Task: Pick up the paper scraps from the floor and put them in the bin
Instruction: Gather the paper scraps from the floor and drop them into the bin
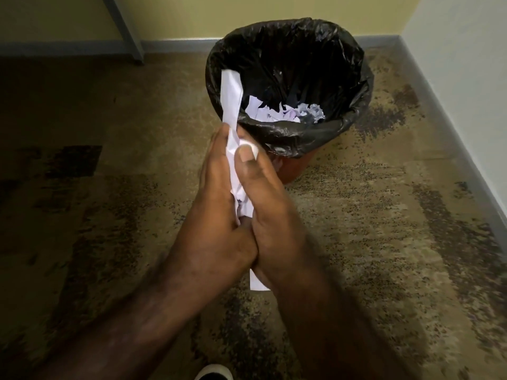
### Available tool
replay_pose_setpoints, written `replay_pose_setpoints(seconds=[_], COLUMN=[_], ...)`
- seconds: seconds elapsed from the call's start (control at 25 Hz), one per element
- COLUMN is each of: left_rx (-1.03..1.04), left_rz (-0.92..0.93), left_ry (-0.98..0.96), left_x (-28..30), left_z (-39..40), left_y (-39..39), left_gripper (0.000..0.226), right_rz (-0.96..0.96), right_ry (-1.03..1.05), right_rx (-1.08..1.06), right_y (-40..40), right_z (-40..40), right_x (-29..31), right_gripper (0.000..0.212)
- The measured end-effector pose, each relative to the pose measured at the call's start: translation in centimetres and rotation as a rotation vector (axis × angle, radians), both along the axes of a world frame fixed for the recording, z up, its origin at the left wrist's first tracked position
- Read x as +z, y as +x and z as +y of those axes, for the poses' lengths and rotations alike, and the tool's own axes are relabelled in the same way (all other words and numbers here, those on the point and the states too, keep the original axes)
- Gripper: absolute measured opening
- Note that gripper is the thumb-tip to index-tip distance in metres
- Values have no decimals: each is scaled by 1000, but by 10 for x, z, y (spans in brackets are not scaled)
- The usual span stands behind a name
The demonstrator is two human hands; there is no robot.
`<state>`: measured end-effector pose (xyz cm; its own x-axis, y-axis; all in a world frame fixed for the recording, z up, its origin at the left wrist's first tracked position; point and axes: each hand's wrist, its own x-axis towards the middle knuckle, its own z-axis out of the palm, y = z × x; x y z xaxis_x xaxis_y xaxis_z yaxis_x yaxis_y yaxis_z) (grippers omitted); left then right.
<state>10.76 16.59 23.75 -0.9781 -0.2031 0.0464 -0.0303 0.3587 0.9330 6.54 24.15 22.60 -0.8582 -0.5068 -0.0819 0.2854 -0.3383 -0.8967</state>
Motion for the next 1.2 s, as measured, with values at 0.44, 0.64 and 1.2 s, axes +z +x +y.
replay_pose_setpoints(seconds=[0.44,0.64,1.2], left_rx=[-198,-62,224], left_rz=[-39,-315,100], left_ry=[183,265,433], left_x=[41,8,17], left_z=[-1,-8,-54], left_y=[-194,-238,-218], left_gripper=[18,28,42], right_rz=[-85,-262,259], right_ry=[64,153,558], right_rx=[-371,-382,-358], right_y=[-164,-212,-227], right_z=[-14,-8,24], right_x=[47,13,19], right_gripper=[47,55,68])
